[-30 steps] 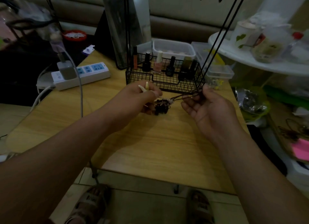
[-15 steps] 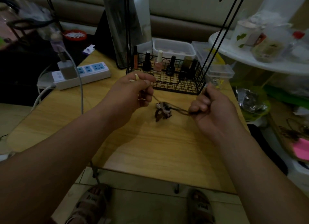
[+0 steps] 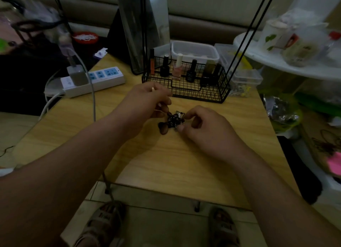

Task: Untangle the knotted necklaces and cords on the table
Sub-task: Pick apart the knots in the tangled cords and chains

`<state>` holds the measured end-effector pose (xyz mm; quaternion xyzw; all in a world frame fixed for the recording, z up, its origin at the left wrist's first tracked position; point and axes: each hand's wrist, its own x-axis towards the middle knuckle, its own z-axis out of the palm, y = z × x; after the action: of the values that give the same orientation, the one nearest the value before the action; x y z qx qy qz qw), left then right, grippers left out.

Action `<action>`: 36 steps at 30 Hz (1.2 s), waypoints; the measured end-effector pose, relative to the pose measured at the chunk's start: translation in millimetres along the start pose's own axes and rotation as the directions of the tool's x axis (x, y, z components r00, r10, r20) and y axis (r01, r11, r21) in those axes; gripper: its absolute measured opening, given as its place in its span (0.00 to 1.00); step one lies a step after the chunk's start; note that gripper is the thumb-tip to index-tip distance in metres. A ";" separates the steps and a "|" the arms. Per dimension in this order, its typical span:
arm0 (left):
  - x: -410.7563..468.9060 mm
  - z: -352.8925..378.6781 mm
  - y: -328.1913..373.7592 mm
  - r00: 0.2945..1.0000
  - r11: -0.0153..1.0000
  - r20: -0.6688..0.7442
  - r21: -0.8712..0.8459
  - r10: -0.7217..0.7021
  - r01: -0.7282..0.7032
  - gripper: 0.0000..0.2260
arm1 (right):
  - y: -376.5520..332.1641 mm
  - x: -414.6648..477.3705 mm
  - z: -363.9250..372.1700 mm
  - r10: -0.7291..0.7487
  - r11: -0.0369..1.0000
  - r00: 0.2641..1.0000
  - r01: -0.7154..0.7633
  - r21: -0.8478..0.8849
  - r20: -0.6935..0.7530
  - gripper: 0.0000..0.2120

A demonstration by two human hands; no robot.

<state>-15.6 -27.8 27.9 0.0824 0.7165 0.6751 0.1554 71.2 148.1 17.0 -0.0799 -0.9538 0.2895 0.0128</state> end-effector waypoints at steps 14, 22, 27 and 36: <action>-5.2 5.6 -12.2 0.954 0.739 0.262 0.613 0.145 -0.281 0.03 | 1.4 11.2 -6.1 0.115 0.850 0.992 -0.070 0.523 -0.055 0.04; -8.8 2.0 -0.4 0.952 0.878 0.187 0.377 0.242 -0.297 0.03 | 2.9 9.4 -11.8 0.189 0.674 0.982 -0.126 0.727 -0.004 0.06; -9.7 1.3 1.6 0.942 0.898 0.160 0.293 0.294 -0.330 0.03 | 1.9 12.2 -14.0 0.256 0.683 0.966 -0.205 0.701 0.033 0.10; -5.2 1.0 1.6 0.971 0.969 0.111 0.106 0.211 -0.223 0.05 | 2.3 12.5 -17.0 0.301 0.374 0.949 -0.204 0.905 0.090 0.13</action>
<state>-10.5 -28.4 30.0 0.2025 0.7331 0.6397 0.1107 60.4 161.4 29.6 -0.2178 -0.6207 0.7514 0.0525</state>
